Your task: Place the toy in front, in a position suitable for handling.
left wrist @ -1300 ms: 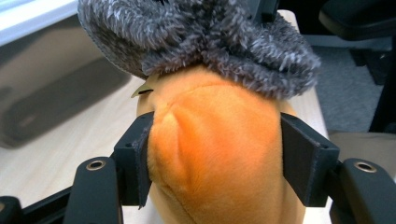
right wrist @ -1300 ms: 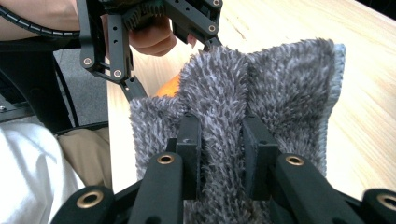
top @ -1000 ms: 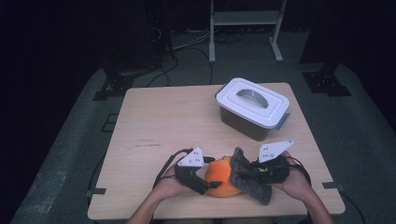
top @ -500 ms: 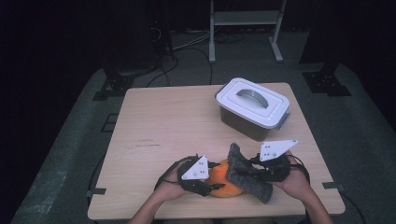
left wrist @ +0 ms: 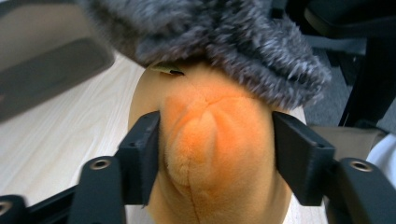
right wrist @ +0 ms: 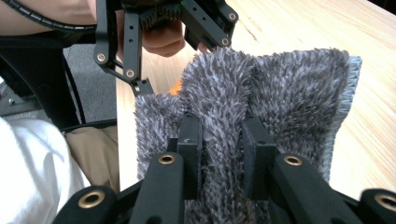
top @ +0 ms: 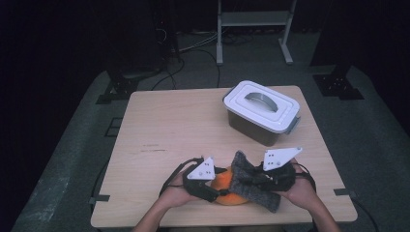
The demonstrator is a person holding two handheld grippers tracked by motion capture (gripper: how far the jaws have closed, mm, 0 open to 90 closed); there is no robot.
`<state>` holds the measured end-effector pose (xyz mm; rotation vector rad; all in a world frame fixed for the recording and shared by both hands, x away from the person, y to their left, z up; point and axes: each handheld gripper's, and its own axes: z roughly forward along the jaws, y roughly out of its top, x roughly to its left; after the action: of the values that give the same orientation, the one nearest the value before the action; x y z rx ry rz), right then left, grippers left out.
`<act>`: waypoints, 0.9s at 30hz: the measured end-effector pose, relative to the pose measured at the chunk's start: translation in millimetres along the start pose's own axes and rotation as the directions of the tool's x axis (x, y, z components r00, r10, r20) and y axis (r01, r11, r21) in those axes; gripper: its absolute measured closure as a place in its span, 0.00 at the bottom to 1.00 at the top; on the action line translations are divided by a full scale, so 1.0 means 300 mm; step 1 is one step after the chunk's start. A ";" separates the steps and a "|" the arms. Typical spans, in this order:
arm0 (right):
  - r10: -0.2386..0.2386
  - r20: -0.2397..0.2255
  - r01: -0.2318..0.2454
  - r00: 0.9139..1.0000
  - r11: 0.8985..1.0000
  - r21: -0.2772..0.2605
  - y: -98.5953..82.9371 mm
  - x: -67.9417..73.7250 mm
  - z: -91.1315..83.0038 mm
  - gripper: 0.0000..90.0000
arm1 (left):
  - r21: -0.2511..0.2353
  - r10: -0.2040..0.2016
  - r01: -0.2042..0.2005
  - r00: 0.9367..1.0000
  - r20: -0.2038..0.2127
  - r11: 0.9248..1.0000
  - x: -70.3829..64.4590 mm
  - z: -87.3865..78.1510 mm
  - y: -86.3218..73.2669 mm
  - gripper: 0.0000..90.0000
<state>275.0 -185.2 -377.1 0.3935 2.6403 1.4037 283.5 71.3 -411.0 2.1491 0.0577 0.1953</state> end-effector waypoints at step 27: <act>0.048 -0.064 -0.044 0.997 0.998 0.050 -0.053 -0.017 0.045 0.81 | -0.031 -0.156 0.154 0.987 -0.044 0.988 0.082 -0.067 -0.039 0.38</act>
<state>280.3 -184.3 -397.8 0.4237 2.7383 1.3914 305.0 97.1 -406.8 2.1017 0.2467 0.1541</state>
